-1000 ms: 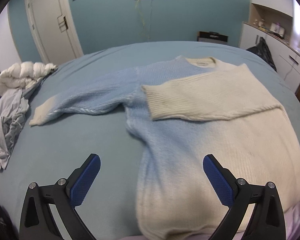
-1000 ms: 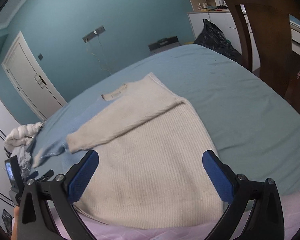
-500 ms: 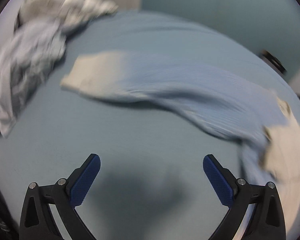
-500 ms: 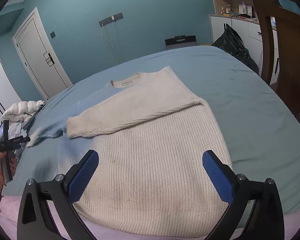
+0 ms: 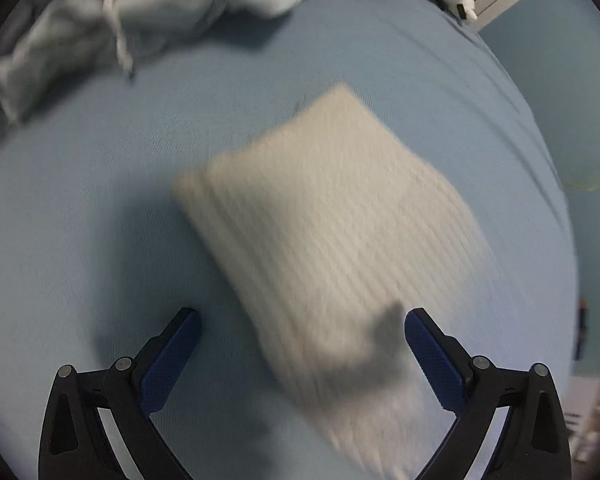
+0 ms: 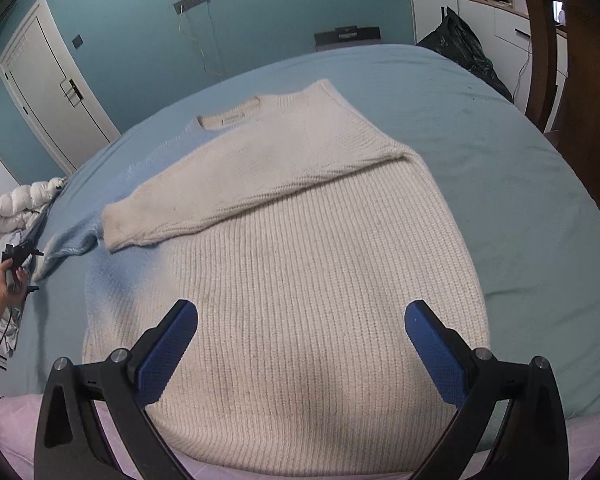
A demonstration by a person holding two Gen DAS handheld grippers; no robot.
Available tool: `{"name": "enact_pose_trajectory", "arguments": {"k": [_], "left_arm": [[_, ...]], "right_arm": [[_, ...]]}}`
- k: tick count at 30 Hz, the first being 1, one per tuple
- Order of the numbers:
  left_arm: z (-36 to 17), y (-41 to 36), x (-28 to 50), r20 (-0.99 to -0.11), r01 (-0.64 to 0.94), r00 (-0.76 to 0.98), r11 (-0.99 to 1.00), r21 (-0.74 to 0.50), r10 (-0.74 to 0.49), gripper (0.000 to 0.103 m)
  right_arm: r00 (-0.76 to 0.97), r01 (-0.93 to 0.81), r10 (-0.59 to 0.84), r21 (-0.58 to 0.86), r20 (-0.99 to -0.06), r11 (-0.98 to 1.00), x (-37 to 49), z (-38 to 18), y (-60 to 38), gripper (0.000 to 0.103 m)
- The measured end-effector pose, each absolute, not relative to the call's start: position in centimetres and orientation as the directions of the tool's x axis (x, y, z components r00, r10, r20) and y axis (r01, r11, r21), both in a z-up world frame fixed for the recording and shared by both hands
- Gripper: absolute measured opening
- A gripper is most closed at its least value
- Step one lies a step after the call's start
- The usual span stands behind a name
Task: Fold small clothes
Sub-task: 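Grasp the cuff of the blue sleeve with the left tool, then lift the blue sleeve across the sweater body and open the left tool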
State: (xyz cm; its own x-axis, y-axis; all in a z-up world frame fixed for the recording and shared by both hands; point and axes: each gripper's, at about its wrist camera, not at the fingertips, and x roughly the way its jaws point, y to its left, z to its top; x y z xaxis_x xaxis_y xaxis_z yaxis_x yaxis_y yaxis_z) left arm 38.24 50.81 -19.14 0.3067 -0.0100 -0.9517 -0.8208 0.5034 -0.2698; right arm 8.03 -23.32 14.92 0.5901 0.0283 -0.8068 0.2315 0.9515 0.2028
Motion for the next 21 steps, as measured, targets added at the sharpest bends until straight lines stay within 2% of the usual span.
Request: {"name": "enact_pose_trajectory", "arguments": {"k": [2,3,4,8,12,17,21], "left_arm": [[-18.4,50.0,39.3,-0.961,-0.811,0.271,0.553,-0.191,0.065,0.058],[-17.6,49.5,39.8,-0.954,-0.789,0.288,0.585,-0.186,0.086,0.028],[-16.9,49.4,40.2,-0.948,-0.775,0.311,0.596,-0.209,0.071,0.012],[-12.5,49.4,39.1,-0.907,-0.776,0.416,0.546,-0.315,0.069,0.010],[-3.1,47.5,39.4,-0.846,-0.703,0.521,0.619,-0.350,0.113,0.010],[6.4,40.6,41.0,-0.789,-0.584,0.579,0.779,-0.226,0.205,0.010],[13.5,28.9,42.9,-0.730,-0.434,0.639,0.897,-0.080,0.244,0.010]], "right_arm": [[0.574,0.220,0.024,0.183,-0.818,0.958,8.3,14.6,-22.9,0.102],[0.569,0.213,0.021,0.173,-0.822,0.962,8.4,14.5,-22.6,0.102],[0.565,0.207,0.018,0.163,-0.825,0.965,8.4,14.5,-22.4,0.102],[0.576,0.193,0.010,0.148,-0.817,0.970,7.8,15.0,-22.1,0.102],[0.610,0.184,0.017,0.163,-0.792,0.969,6.8,16.3,-22.4,0.102],[0.661,0.168,0.045,0.206,-0.749,0.964,5.6,17.6,-22.9,0.102],[0.664,0.160,0.078,0.243,-0.744,0.957,5.5,17.6,-23.3,0.101]]}}
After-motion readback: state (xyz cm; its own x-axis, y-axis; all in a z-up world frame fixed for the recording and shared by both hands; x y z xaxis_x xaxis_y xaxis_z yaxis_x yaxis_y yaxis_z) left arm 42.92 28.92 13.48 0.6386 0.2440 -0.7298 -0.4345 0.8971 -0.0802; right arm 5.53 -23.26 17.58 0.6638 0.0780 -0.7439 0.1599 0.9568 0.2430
